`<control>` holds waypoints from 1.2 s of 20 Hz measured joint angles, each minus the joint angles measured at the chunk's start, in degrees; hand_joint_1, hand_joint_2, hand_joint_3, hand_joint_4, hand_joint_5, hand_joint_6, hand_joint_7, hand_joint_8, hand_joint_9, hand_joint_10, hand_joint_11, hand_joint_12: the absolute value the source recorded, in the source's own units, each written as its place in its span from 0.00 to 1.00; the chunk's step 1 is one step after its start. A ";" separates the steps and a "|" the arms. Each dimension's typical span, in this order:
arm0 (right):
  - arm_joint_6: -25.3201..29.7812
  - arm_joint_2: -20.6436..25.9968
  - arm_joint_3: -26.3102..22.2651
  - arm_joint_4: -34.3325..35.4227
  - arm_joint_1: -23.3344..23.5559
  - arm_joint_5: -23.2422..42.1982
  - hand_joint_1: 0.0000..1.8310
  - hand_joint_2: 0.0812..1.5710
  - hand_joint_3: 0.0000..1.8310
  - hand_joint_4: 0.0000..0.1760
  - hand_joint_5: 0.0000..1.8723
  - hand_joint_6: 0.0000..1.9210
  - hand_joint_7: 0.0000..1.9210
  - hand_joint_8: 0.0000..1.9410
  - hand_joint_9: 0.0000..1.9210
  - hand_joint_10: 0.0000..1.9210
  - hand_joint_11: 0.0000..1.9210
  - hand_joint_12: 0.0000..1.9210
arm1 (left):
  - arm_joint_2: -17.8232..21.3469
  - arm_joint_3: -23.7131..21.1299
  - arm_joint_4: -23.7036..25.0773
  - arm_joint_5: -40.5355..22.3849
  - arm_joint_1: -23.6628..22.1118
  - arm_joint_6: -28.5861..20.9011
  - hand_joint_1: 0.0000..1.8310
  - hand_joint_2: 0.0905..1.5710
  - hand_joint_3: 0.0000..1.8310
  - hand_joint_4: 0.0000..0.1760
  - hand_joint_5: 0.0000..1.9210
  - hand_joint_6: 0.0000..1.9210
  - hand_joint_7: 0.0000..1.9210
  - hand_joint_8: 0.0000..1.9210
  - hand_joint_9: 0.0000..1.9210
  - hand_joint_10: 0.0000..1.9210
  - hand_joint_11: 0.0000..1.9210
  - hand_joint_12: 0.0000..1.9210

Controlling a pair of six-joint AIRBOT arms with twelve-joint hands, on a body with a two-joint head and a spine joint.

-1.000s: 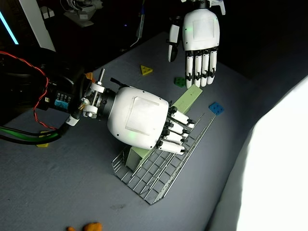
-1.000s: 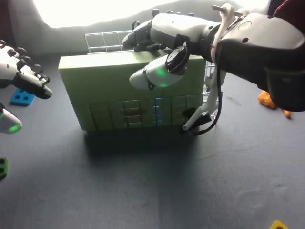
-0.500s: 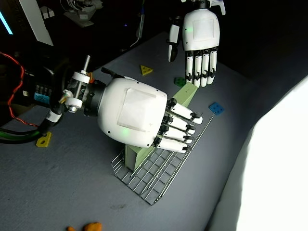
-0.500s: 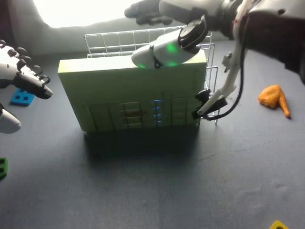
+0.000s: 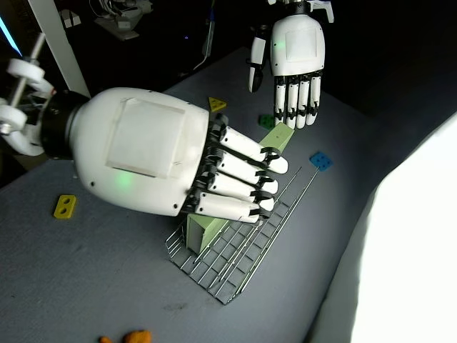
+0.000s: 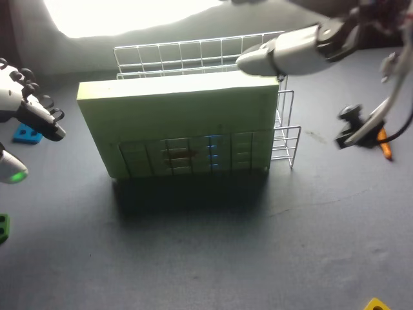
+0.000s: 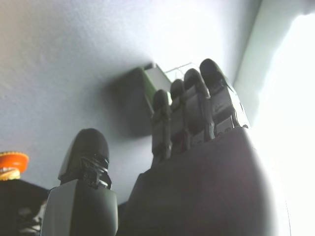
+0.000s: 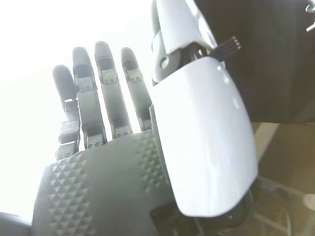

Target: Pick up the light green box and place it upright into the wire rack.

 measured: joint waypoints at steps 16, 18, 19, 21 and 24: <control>6.19 14.47 -9.97 -16.74 -4.09 -1.55 0.00 0.85 0.01 0.00 0.56 1.00 0.64 1.00 0.67 1.00 0.67 1.00 | 0.42 0.00 0.00 -0.04 -1.95 -0.44 0.08 0.81 0.00 0.00 0.39 0.84 0.42 0.90 0.39 0.98 0.34 1.00; 5.27 15.06 -11.23 -16.72 -4.42 -1.92 0.00 0.85 0.01 0.00 0.57 1.00 0.65 1.00 0.67 1.00 0.68 1.00 | 0.68 -0.13 -0.04 0.13 -2.58 -0.44 0.07 0.81 0.00 0.00 0.39 0.89 0.43 0.92 0.41 1.00 0.36 1.00; 5.25 15.06 -11.37 -16.74 -4.42 -1.99 0.00 0.84 0.00 0.00 0.58 1.00 0.65 1.00 0.68 1.00 0.69 1.00 | 0.68 -0.13 -0.02 0.17 -2.58 -0.44 0.06 0.82 0.00 0.00 0.40 0.89 0.44 0.91 0.41 1.00 0.37 1.00; 5.16 15.06 -11.87 -16.74 -4.42 -1.97 0.00 0.84 0.00 0.00 0.58 1.00 0.65 1.00 0.68 1.00 0.70 1.00 | 0.68 -0.04 -0.04 0.02 -2.58 -0.44 0.07 0.82 0.00 0.00 0.39 0.91 0.43 0.93 0.41 1.00 0.37 1.00; 4.92 15.06 -12.59 -16.74 -4.42 -1.95 0.02 0.84 0.00 0.00 0.54 1.00 0.63 1.00 0.66 1.00 0.67 1.00 | 0.68 1.27 -0.02 0.02 -2.54 -0.46 0.06 0.82 0.00 0.00 0.37 0.93 0.41 0.95 0.41 1.00 0.38 1.00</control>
